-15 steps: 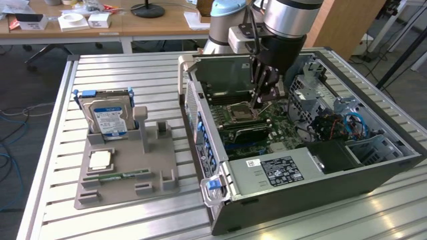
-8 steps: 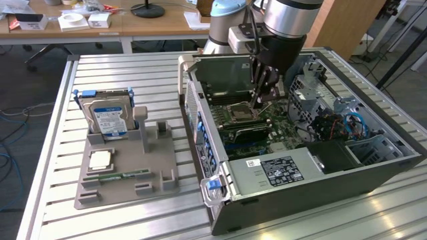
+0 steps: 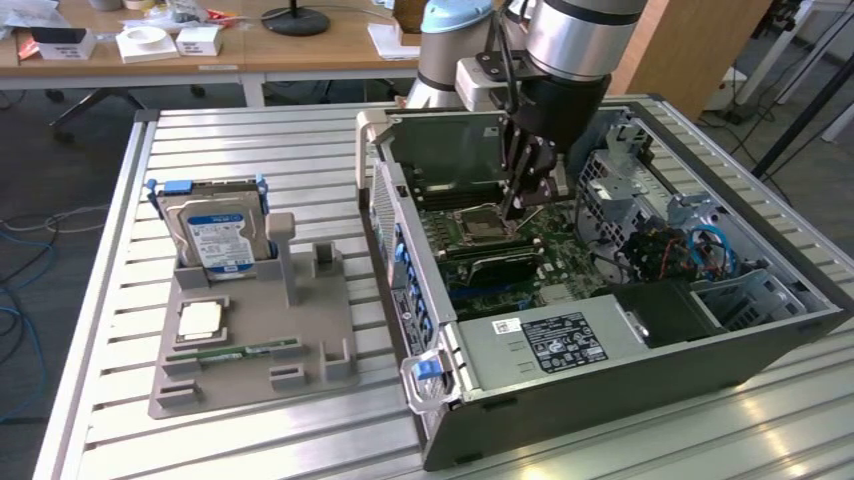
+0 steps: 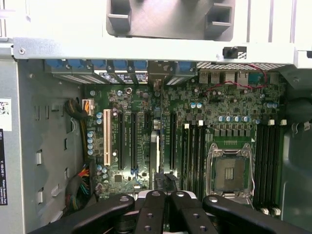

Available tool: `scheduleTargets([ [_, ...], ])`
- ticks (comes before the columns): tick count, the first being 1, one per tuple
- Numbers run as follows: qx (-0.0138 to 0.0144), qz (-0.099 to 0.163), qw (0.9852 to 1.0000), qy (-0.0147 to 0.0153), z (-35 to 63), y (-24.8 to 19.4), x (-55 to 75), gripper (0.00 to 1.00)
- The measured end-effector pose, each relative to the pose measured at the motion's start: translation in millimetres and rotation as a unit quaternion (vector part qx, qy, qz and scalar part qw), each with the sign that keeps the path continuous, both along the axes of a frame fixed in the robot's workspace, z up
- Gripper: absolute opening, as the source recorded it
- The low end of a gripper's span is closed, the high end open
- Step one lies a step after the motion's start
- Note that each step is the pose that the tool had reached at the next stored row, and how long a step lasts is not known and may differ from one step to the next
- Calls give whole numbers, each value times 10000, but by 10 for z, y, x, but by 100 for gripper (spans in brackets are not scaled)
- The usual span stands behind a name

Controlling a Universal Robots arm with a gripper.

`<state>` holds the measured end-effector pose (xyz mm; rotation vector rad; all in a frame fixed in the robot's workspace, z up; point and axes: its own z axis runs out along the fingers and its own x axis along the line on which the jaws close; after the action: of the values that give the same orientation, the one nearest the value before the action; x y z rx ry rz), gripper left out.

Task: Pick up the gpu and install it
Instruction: 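Press down on the gpu until it lock into place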

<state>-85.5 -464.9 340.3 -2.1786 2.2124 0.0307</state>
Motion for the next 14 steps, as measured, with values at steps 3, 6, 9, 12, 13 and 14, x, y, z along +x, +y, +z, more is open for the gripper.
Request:
scheduleTargets([
  [3, 1, 0, 10000, -1, -19, 0, 0, 10],
  [6, 1, 0, 10000, -1, -55, 0, 0, 10],
  [9, 1, 0, 10000, 0, -91, 0, 0, 10],
  [12, 0, 0, 10000, 0, -115, 0, 0, 10],
  [13, -1, 0, 10000, 0, -114, 0, 0, 10],
  [14, 0, 0, 10000, 0, -114, 0, 0, 10],
])
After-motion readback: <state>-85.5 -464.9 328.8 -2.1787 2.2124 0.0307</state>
